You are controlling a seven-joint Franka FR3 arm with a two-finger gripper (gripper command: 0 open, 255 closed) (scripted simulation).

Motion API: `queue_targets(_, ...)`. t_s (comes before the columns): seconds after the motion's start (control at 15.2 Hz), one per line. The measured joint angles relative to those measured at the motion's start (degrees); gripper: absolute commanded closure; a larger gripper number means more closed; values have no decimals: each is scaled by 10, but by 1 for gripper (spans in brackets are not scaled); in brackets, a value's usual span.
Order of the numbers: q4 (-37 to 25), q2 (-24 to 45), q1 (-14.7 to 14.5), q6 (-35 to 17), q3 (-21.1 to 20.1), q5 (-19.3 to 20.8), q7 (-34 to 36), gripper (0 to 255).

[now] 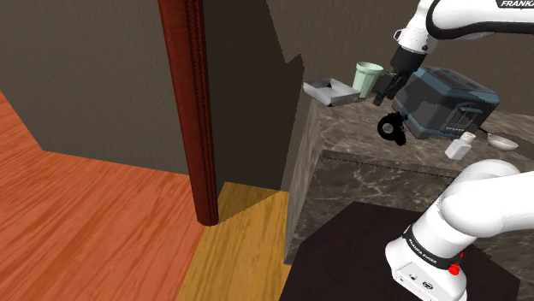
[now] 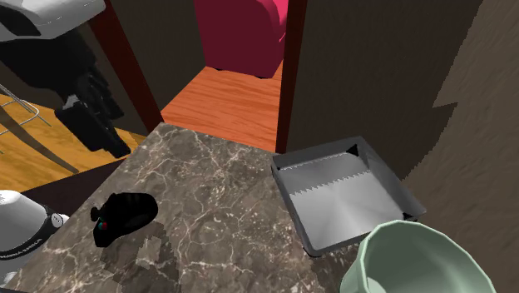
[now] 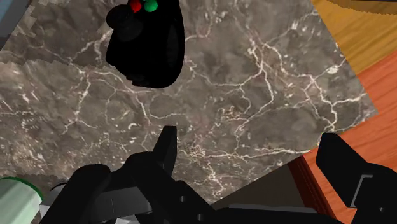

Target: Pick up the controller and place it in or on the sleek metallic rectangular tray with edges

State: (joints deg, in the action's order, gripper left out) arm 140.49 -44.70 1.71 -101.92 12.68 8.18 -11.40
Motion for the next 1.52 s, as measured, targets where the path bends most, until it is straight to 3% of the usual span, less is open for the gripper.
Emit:
queue_targets(0.53, 53, 30, 23, -71, 86, 56, -98, 0)
queue_targets(0.92, 86, 46, 25, -118, 99, 65, -101, 0)
queue_targets(1.32, 92, 47, 26, -126, 102, 67, -102, 0)
queue_targets(1.39, 92, 47, 26, -126, 102, 67, -102, 255)
queue_targets(1.52, 91, 47, 26, -126, 101, 67, -102, 255)
